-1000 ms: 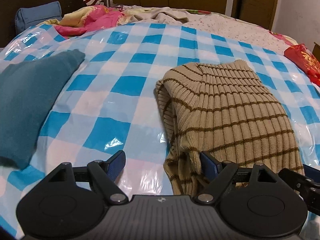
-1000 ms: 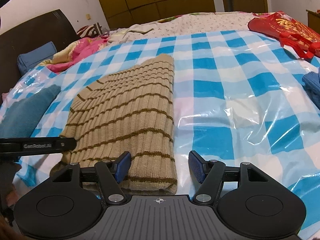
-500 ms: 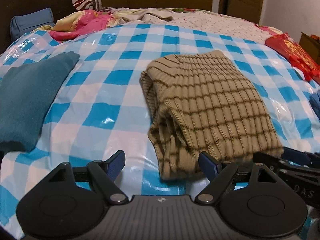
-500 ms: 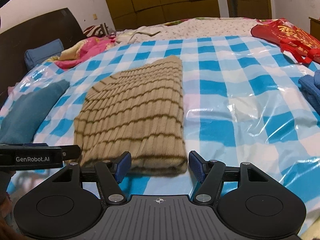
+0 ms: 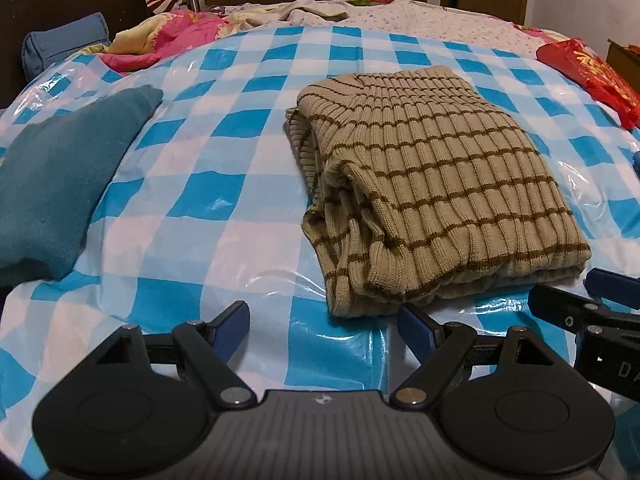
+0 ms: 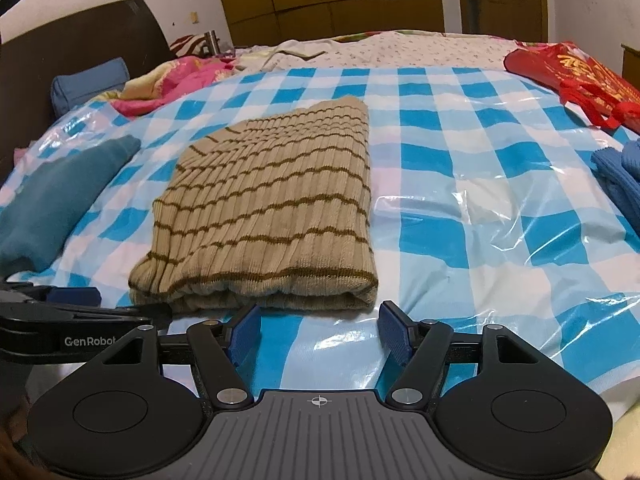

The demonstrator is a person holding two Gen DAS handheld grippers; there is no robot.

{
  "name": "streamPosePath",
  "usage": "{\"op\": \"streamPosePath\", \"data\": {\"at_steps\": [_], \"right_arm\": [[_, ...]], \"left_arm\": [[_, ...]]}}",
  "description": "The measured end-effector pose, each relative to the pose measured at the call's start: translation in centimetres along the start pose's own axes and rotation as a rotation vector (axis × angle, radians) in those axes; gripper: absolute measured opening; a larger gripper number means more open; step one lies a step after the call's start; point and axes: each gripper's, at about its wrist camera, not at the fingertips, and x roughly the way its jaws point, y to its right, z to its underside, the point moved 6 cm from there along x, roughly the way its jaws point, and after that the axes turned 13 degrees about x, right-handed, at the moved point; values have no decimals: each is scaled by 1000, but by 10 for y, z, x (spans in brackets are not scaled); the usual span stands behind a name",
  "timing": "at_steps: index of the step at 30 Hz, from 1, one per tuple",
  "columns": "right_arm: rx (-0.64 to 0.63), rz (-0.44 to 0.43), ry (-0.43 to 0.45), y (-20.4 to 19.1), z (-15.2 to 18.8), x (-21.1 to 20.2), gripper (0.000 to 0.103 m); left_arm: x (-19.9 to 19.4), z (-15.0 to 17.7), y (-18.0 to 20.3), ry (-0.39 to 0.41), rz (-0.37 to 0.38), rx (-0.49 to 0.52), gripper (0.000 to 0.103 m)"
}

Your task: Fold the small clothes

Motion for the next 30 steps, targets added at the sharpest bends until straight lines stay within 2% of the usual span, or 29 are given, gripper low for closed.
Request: {"op": "streamPosePath", "data": {"at_steps": [14,30], "right_arm": [[-8,19,0,0,5,-1,67],[-16,31,7,-2,10,-9,68]], "left_arm": [[0,2,6,7,6,21,92],[-6,3,9,13,50,12,92]]}}
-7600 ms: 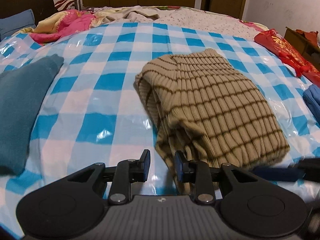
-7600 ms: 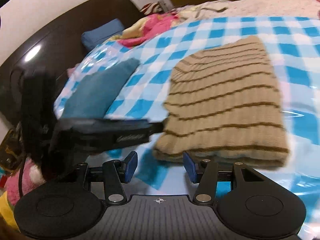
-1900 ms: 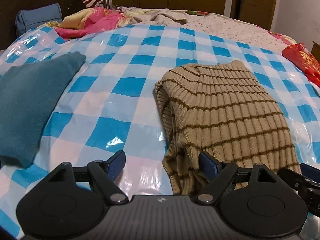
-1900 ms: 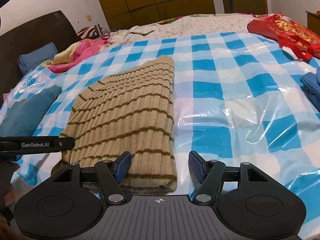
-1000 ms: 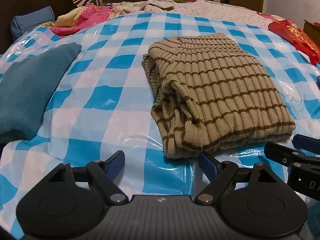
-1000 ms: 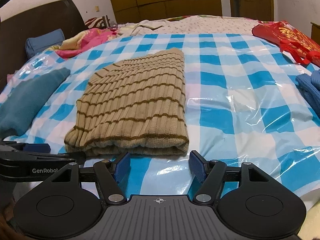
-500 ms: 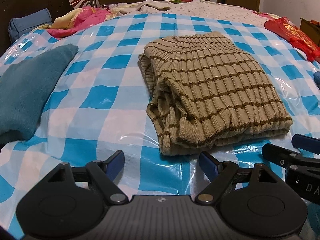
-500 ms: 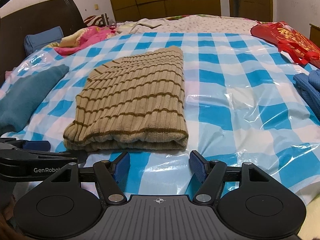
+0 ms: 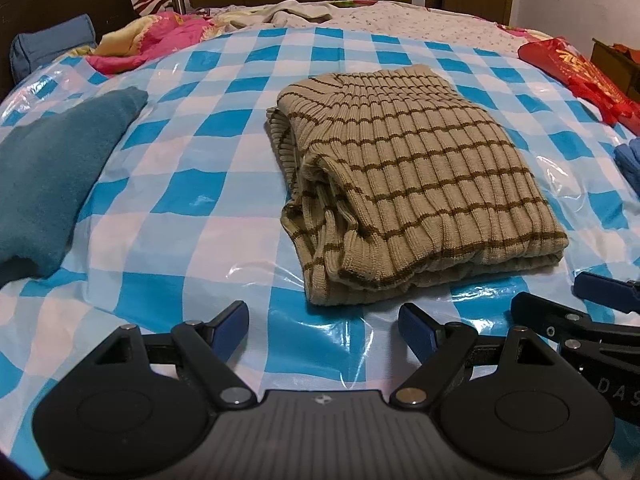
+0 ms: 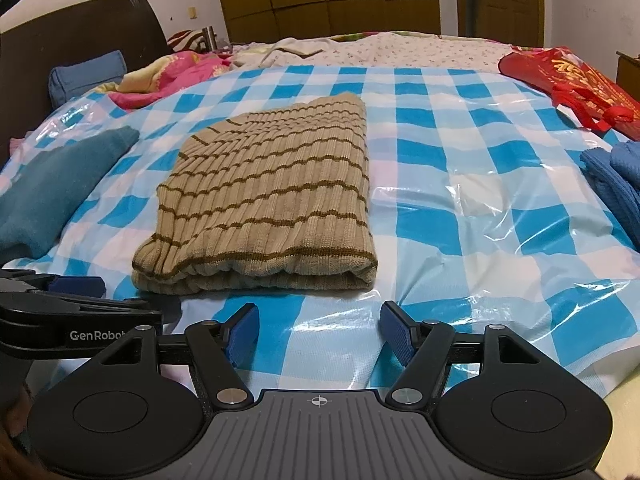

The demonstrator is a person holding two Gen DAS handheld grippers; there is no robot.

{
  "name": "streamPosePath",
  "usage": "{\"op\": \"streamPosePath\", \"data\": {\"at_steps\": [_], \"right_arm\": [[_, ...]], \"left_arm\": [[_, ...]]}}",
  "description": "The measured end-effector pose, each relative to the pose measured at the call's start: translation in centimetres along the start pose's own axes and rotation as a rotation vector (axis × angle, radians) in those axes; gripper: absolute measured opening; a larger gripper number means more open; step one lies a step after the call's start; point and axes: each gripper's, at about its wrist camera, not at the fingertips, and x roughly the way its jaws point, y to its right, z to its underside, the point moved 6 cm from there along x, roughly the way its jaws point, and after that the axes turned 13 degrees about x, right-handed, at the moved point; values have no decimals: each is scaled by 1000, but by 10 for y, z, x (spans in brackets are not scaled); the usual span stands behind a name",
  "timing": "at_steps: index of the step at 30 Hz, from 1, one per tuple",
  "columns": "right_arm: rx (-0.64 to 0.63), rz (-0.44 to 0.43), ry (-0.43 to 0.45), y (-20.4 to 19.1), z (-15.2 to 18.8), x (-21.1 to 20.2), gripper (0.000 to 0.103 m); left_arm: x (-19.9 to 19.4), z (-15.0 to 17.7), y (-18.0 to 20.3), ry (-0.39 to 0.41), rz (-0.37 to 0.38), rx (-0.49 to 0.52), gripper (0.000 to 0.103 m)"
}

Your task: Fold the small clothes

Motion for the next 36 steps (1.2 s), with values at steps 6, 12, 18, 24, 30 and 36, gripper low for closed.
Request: {"op": "streamPosePath", "data": {"at_steps": [6,12,18,24,30,36], "right_arm": [[1,0,0,0,0,0,68],[0,-2,-1,0,1,0,71],[-6,3,0,-1,1,0,72],[-3,4,3,-1,0,0,73],[-1,8,3,0,0,0,74],[-2,19,4,0,0,0,75]], "left_arm": [[1,1,0,-3,5,-3,92],[2,1,1,-9,12,-6,92],[4,1,0,-15,10,-7,92],[4,1,0,-16,9,-9,92],[4,1,0,-18,6,-8,92],[0,1,1,-6,-1,2,99]]}}
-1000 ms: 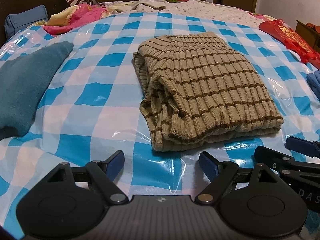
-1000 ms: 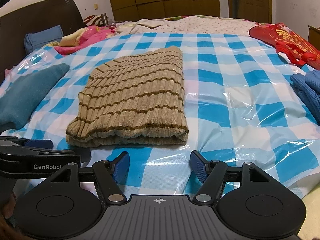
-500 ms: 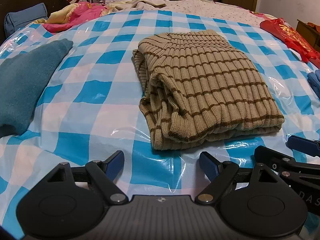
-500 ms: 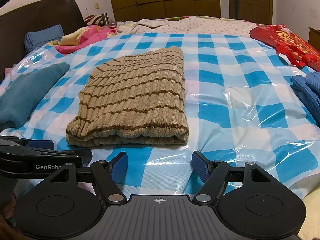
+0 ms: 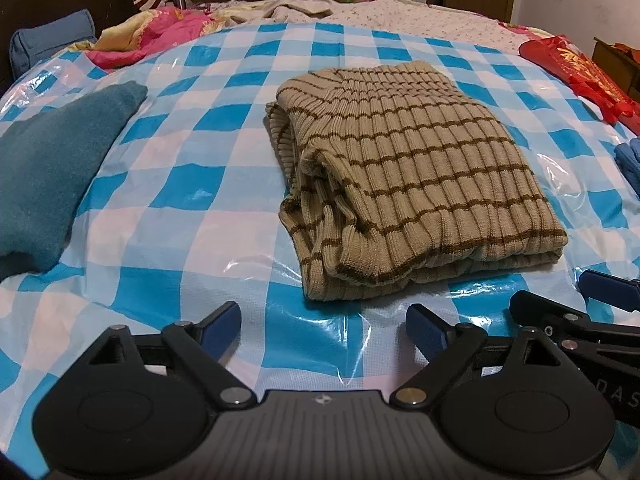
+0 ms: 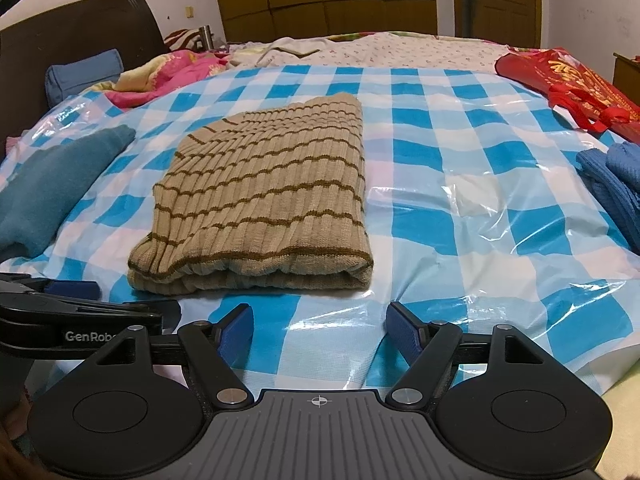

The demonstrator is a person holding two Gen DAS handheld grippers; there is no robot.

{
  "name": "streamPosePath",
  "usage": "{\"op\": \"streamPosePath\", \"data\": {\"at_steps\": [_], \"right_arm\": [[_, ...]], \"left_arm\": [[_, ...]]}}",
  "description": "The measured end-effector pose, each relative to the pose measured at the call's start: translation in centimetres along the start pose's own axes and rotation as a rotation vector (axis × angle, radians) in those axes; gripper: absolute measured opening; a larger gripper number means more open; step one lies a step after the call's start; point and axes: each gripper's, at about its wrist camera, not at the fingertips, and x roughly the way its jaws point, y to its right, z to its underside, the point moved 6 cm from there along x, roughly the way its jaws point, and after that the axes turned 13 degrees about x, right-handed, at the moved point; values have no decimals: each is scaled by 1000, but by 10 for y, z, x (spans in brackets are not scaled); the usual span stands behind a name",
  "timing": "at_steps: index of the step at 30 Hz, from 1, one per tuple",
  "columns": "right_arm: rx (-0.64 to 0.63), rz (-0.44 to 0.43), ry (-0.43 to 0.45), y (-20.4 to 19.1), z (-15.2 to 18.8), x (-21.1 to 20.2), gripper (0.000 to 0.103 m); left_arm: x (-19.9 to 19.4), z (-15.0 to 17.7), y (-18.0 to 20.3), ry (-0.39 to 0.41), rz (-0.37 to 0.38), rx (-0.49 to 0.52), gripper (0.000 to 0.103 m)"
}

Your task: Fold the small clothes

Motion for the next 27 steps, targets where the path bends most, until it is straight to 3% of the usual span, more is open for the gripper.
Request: {"op": "streamPosePath", "data": {"at_steps": [27], "right_arm": [[4,66,11,7,-1,4,81]], "left_arm": [[-1,2,3,-9,-3,14,101]]}}
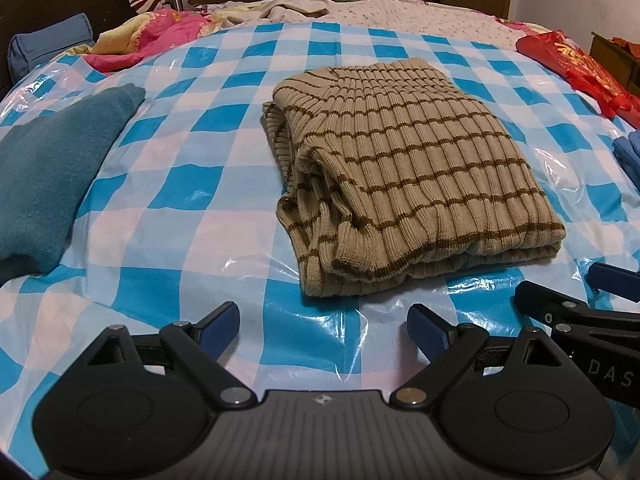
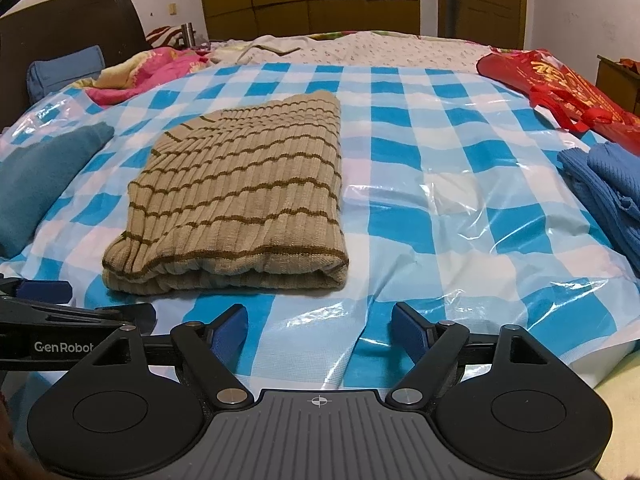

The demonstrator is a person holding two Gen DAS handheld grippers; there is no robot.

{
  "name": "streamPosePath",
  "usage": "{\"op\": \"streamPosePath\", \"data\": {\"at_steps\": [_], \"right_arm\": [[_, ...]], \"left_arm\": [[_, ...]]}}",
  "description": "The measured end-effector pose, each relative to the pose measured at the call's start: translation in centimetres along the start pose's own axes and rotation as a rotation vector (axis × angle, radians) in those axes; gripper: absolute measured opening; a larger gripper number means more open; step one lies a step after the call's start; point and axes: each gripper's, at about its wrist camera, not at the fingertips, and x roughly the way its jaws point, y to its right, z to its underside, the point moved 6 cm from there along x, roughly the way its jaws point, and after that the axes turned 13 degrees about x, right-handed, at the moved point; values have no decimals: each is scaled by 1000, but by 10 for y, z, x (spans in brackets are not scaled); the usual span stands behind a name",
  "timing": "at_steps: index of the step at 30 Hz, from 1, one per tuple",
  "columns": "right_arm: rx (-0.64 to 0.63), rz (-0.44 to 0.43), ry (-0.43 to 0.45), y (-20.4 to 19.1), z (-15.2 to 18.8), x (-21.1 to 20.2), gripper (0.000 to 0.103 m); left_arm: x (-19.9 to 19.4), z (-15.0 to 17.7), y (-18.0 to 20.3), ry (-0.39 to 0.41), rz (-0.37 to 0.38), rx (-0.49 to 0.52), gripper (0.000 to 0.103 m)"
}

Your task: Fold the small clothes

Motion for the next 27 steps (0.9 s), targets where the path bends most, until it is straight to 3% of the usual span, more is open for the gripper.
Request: {"op": "streamPosePath", "data": {"at_steps": [27], "right_arm": [[0,-1,3,1,0,0,81]], "left_arm": [[-2,1,3,1,5,10,101]]}}
